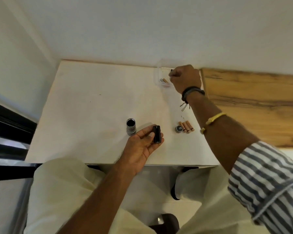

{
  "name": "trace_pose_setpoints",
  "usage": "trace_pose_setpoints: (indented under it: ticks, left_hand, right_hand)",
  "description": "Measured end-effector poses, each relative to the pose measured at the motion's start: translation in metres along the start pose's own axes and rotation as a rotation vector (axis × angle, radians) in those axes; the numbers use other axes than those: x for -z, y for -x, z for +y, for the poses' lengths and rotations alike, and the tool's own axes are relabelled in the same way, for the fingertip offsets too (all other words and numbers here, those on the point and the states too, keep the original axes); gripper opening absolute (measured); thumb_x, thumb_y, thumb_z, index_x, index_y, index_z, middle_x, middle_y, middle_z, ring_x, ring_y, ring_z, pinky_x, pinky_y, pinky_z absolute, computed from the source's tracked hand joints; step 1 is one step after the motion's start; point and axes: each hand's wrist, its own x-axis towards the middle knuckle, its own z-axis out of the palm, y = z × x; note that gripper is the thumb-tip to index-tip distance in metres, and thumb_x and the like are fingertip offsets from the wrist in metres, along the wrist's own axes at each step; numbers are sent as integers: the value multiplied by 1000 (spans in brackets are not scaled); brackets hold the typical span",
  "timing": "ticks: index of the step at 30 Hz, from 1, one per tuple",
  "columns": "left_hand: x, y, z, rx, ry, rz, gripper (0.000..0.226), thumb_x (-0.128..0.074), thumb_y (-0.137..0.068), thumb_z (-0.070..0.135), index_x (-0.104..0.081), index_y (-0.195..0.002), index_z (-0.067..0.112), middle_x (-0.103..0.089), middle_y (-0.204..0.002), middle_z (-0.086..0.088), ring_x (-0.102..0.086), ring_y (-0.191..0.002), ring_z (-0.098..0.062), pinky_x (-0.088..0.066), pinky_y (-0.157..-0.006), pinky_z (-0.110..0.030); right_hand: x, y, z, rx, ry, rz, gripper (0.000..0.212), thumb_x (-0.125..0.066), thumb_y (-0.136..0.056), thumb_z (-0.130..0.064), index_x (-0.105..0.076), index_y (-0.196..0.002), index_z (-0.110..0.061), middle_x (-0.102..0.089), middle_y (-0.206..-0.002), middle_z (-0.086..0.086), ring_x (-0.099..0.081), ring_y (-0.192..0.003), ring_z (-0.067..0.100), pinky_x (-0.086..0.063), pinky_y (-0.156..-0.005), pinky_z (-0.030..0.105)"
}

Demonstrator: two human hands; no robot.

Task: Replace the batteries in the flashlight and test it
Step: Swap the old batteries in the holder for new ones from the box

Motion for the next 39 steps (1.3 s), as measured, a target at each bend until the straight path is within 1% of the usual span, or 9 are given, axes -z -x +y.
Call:
trace_pose_setpoints:
  ticks: [2,6,10,13,19,26,31,36,39]
  left_hand:
    - [1,-1,-1,-8,-15,-13,29,-52,-96,-6,-62,-123,-2,-72,-112,-19,-72,-102,-30,-60,-85,-38]
    - [1,0,-3,-3,-2,-36,31,-53,-94,-6,-61,-124,-4,-71,-113,-20,-72,-101,-30,-60,-85,-38]
    - [1,-1,-3,-13,14,-57,37,-60,-87,-2,-62,-124,-5,-71,-114,-22,-71,-102,-32,-60,-86,-40]
    - [0,0,-3,-16,22,-72,41,-63,-82,1,-62,-123,-4,-71,-113,-21,-71,-102,-31,-60,-84,-39]
    - [0,0,-3,-23,26,-85,41,-62,-84,1,-61,-125,-5,-71,-114,-21,-71,-103,-31,-60,-85,-39]
    - [1,0,-3,-24,10,-79,33,-56,-93,-3,-62,-125,-3,-71,-117,-21,-71,-104,-32,-60,-87,-40]
    - [0,0,-2,-21,-2,-82,32,-55,-94,-2,-62,-125,-2,-70,-120,-21,-70,-107,-33,-59,-88,-41]
    - [0,1,0,-20,12,-72,30,-54,-95,-5,-64,-123,-1,-71,-117,-21,-70,-106,-33,-60,-85,-39]
    - [-1,2,0,-21,1,-74,29,-54,-96,-5,-65,-122,1,-71,-117,-19,-71,-106,-32,-60,-84,-38]
  right_hand:
    - [-3,-17,-4,46,190,-104,26,-64,-82,-15,-79,-96,-30,-75,-110,-2,-69,-101,23,-59,-86,34]
    - [-6,-37,-10,162,403,-284,37,-60,-85,-13,-76,-109,-35,-67,-130,-1,-65,-114,30,-56,-95,40]
    - [-7,-47,-14,257,525,-353,32,-63,-85,-16,-77,-102,-39,-68,-127,-1,-66,-109,31,-57,-91,42]
    - [-10,-51,-13,286,525,-362,24,-65,-85,-21,-77,-90,-41,-71,-121,-4,-66,-102,30,-57,-83,36]
    - [-16,-58,-8,343,527,-408,33,-60,-85,-13,-80,-99,-35,-71,-123,-8,-64,-103,24,-44,-77,26]
    - [-22,-61,-10,293,508,-348,2,-73,-82,-32,-72,-81,-33,-73,-107,-5,-65,-100,24,-42,-76,26]
    - [-27,-61,-4,212,408,-296,13,-79,-76,-34,-67,-77,-30,-62,-86,-9,-65,-94,23,-42,-74,26]
    - [-18,-45,-4,145,207,-149,20,-70,-70,-21,-71,-89,-26,-70,-93,-4,-64,-91,23,-49,-73,26]
    - [-5,-20,-14,148,57,-57,20,-67,-71,-20,-70,-91,-23,-71,-85,-3,-66,-85,20,-49,-71,24]
